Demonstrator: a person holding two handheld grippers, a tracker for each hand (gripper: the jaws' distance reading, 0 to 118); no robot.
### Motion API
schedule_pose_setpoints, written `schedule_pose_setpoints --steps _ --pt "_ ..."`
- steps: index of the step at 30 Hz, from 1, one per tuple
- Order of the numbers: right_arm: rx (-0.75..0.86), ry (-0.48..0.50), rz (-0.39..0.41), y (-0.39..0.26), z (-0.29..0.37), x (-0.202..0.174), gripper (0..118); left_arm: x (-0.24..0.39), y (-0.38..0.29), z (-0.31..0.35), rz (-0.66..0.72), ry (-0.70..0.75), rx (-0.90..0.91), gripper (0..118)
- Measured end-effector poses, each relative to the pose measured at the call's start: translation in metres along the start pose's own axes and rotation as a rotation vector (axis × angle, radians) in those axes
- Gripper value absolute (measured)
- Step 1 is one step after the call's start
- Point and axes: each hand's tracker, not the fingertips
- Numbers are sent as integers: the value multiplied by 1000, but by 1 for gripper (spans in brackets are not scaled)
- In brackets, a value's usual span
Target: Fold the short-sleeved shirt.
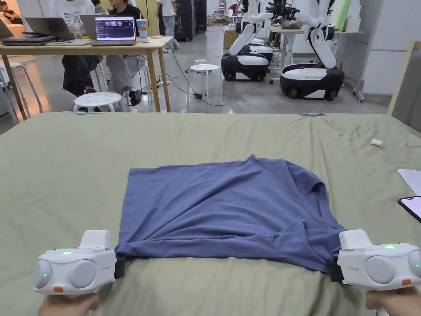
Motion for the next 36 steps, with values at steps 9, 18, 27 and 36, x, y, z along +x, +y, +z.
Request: schedule_pose_setpoints --steps 9,18,27,36 --pt "134 -22 16 32 32 11 9 -11 29 23 9 -35 99 6" --pt "212 -59 14 136 -3 28 9 -7 119 -11 -1 20 135 6" --pt "91 -94 24 187 -97 27 10 14 145 -114 -3 76 -89 6" --pt "8 -132 36 201 -178 35 10 16 168 -159 16 78 -133 7"
